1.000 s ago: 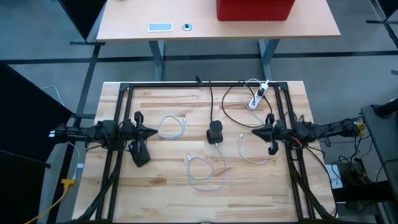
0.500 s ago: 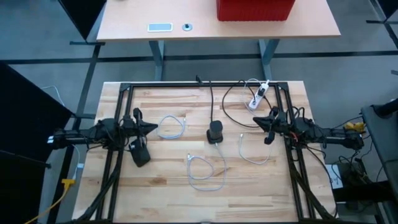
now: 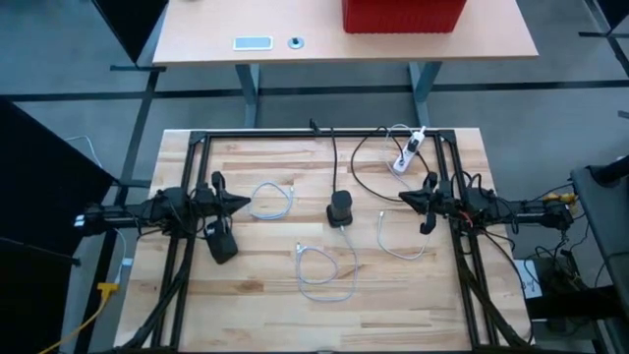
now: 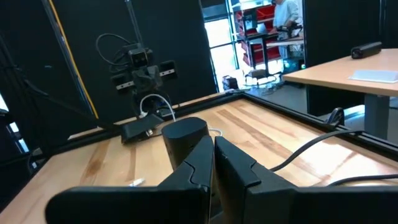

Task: Insert USB
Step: Return to Home Position

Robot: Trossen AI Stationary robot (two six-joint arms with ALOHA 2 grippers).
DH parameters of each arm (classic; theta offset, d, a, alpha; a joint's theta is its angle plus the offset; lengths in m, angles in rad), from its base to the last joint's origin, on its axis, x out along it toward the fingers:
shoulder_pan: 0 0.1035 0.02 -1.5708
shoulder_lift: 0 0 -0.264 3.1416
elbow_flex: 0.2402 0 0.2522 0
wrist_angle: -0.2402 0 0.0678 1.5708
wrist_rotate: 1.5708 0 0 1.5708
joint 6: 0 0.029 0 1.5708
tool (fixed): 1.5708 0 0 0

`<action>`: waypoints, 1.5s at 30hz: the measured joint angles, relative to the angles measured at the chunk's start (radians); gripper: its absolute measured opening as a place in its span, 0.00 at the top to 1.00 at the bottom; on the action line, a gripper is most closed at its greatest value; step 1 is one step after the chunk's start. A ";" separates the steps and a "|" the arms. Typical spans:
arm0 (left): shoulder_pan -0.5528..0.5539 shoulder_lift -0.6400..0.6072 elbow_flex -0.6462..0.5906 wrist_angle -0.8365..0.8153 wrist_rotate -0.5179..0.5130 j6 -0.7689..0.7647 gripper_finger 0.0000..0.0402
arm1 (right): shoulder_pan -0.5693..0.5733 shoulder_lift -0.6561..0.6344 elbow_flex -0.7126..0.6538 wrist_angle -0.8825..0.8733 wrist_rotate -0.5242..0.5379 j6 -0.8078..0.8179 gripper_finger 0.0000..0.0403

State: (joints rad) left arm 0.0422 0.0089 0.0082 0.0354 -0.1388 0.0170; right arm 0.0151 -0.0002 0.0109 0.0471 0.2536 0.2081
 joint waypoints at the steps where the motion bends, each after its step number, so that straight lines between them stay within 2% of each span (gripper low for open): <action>1: 0.000 0.001 0.000 0.001 -0.001 0.000 1.00 | 0.000 0.000 0.000 0.000 0.000 0.000 1.00; 13: 0.000 0.014 0.000 0.001 -0.001 0.000 1.00 | -0.001 0.000 -0.001 0.001 -0.003 -0.001 1.00; 26: 0.000 0.016 0.000 0.001 -0.001 0.000 1.00 | -0.022 0.000 -0.002 -0.018 -0.252 -0.116 1.00; 45: 0.000 0.016 0.000 0.001 -0.001 0.000 1.00 | -0.018 0.008 -0.002 -0.022 -0.254 -0.140 1.00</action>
State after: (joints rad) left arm 0.0422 0.0246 0.0082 0.0360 -0.1394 0.0170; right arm -0.0025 0.0082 0.0093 0.0251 -0.0001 0.0683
